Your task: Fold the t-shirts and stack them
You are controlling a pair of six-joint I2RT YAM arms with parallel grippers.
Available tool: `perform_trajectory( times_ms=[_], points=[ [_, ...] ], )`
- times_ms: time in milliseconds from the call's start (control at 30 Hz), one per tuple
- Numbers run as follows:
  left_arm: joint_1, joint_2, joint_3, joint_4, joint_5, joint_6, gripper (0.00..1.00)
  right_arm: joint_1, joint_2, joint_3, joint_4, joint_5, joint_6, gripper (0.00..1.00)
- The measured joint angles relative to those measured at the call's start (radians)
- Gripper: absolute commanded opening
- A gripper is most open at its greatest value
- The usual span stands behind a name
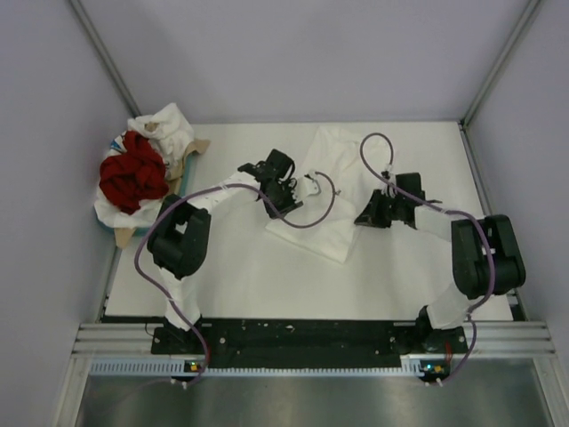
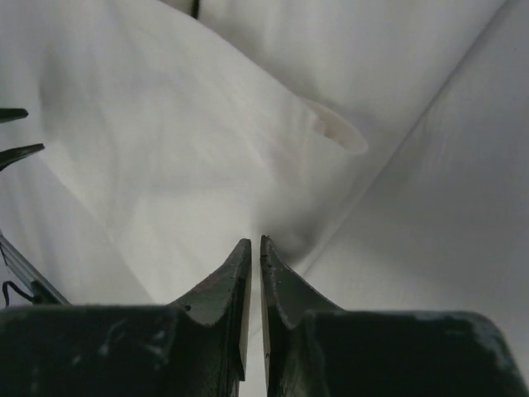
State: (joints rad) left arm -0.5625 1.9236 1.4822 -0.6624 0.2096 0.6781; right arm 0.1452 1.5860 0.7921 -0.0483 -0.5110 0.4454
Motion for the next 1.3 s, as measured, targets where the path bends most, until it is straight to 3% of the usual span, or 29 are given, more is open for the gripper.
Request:
perform_trajectory(
  times_ms=[400, 567, 633, 833, 1000, 1167, 1300],
  points=[
    [-0.077, -0.08, -0.261, 0.073, -0.078, 0.04, 0.42, -0.129, 0.177, 0.192, -0.137, 0.041, 0.04, 0.11],
    [-0.084, -0.206, -0.295, 0.005, -0.016, 0.083, 0.47, -0.192, 0.131, 0.193, -0.194, 0.071, -0.034, 0.22],
    [-0.071, -0.263, -0.295, -0.003, 0.031, 0.108, 0.48, -0.178, 0.066, 0.171, -0.204, 0.071, -0.079, 0.31],
    [-0.033, -0.347, -0.362, 0.066, 0.102, 0.217, 0.45, 0.107, -0.299, 0.04, -0.198, 0.063, -0.404, 0.5],
    [-0.033, -0.343, -0.478, 0.149, 0.108, 0.296, 0.47, 0.345, -0.568, -0.134, -0.219, 0.016, -0.785, 0.56],
    [-0.033, -0.326, -0.526, 0.228, 0.105, 0.364, 0.47, 0.462, -0.606, -0.257, -0.269, 0.091, -1.132, 0.59],
    [-0.033, -0.279, -0.525, 0.271, 0.083, 0.377, 0.47, 0.539, -0.516, -0.285, -0.256, 0.202, -1.266, 0.59]
  ],
)
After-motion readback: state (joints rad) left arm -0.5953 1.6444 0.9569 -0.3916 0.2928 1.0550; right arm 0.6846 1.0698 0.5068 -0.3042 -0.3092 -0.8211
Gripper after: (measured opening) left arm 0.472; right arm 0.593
